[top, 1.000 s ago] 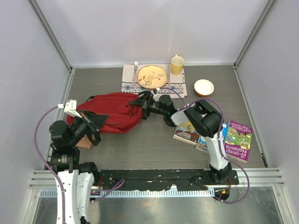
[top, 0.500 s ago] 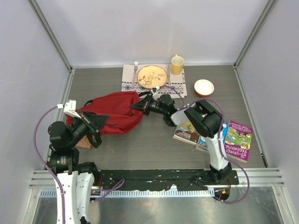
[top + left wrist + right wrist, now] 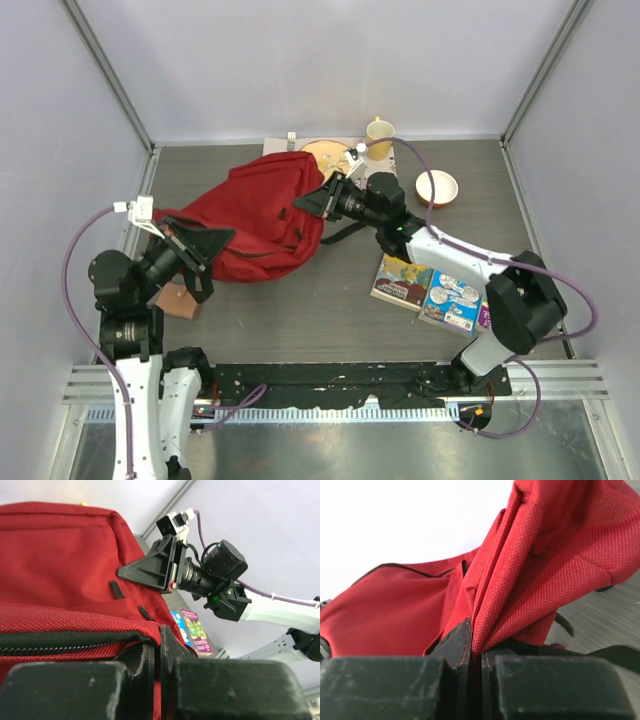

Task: Pack the student bag
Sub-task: Place the student bag at the center of the board.

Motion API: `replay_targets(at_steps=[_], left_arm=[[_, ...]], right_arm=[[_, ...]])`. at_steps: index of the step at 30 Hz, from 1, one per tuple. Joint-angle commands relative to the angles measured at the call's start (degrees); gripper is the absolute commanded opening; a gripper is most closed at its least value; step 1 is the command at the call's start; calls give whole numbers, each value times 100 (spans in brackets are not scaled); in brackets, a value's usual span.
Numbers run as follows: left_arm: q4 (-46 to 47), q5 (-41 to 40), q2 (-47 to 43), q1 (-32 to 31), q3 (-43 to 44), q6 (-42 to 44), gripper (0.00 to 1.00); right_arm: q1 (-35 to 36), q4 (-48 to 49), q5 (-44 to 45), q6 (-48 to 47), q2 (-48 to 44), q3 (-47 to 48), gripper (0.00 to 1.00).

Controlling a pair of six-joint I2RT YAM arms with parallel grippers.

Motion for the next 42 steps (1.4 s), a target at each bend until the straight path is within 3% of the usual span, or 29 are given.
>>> replay_targets(at_steps=[1,5,8,12,15,21,29,33,37,42], left_arm=[[1407,489,685,8,777,-617,0],[2587,437,1326,-185,1199,-1276,0],[2649,26,1915,-956,1604,-1060,0],[1869,-817,2706,-2686,2367,62,0],[2094,-1048,3417,-3233,2746,103,0],[2535,-1110,4798,-4104,3773,295,0],[4037,-908,6196,-4633,4523,-373,0],[4345,-1171,5699,-4616,3436,-242,0],[4398,-1654,4864,-4607,1217,49,0],[4347,-2672,3694,-4589,-722,172,0]], right_arm=[[35,-653,699,-772,-806,-127,1],[-71,-1074,1148,-904,-1596,-347,1],[-228,-1478,1526,-1001,-1984,-417,1],[-562,-1874,1658,-1098,-2607,-461,1],[-1018,-2191,1650,-1142,-2872,-470,1],[-1985,-3156,1658,-1563,-3470,-67,1],[-2435,-3932,2115,-2126,-3795,426,1],[-2435,-3757,1259,-1916,-3786,-11,1],[-2418,-2696,580,-1371,-4033,-1555,1],[-1874,-2517,577,-1344,-4085,-2437,1]])
